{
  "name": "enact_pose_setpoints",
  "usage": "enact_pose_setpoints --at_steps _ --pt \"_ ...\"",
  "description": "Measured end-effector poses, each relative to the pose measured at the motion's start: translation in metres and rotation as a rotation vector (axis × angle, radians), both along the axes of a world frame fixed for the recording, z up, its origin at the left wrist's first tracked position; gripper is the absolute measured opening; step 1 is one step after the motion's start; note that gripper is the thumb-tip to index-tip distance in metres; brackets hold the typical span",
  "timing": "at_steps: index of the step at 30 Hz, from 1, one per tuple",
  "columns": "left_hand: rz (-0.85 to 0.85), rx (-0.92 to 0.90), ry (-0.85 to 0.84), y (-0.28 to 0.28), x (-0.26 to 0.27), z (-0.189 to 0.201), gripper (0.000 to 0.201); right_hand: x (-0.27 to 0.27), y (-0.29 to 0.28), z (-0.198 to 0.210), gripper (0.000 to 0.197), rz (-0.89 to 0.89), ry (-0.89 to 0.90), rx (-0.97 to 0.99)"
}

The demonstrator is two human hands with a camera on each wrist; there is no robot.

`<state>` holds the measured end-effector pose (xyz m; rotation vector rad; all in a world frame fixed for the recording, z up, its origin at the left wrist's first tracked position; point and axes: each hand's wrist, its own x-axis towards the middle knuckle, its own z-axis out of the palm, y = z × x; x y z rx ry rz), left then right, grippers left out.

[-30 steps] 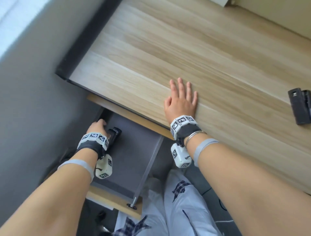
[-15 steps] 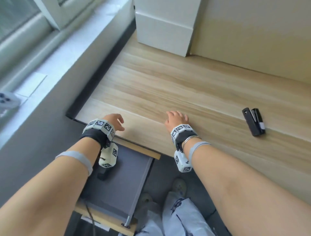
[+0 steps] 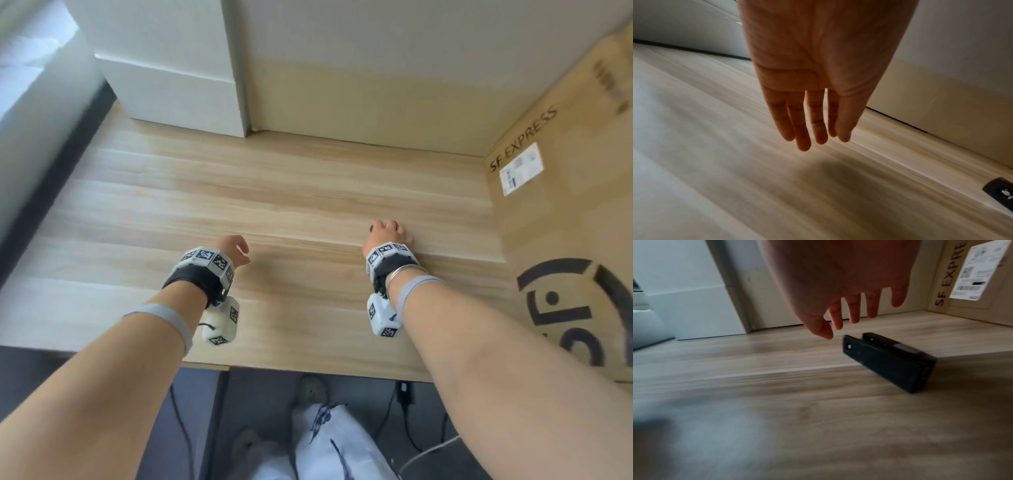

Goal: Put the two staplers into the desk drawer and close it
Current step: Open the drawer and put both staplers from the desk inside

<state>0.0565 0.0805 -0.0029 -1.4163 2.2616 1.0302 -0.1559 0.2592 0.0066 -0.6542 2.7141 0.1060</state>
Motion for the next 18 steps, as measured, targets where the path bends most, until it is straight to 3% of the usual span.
enact_pose_setpoints --at_steps 2,6,9,12,18 --pt "-0.016 -0.010 -0.021 0.000 -0.015 -0.005 0.029 -0.017 0.007 -0.006 0.049 -0.073 -0.028 -0.018" --pt "-0.030 -0.032 -0.046 -0.003 -0.033 -0.015 0.025 -0.034 0.010 -0.018 0.078 -0.174 -0.129 -0.048" --pt "-0.048 -0.049 -0.073 -0.003 -0.037 -0.019 0.025 -0.039 0.009 -0.028 0.086 -0.190 -0.156 -0.077" --pt "-0.049 -0.066 -0.092 -0.004 -0.036 -0.021 0.028 -0.040 0.004 -0.026 0.074 -0.215 -0.177 -0.099" --pt "-0.030 -0.078 -0.081 -0.007 -0.019 -0.017 0.027 -0.010 -0.018 -0.012 0.064 -0.046 -0.171 -0.137"
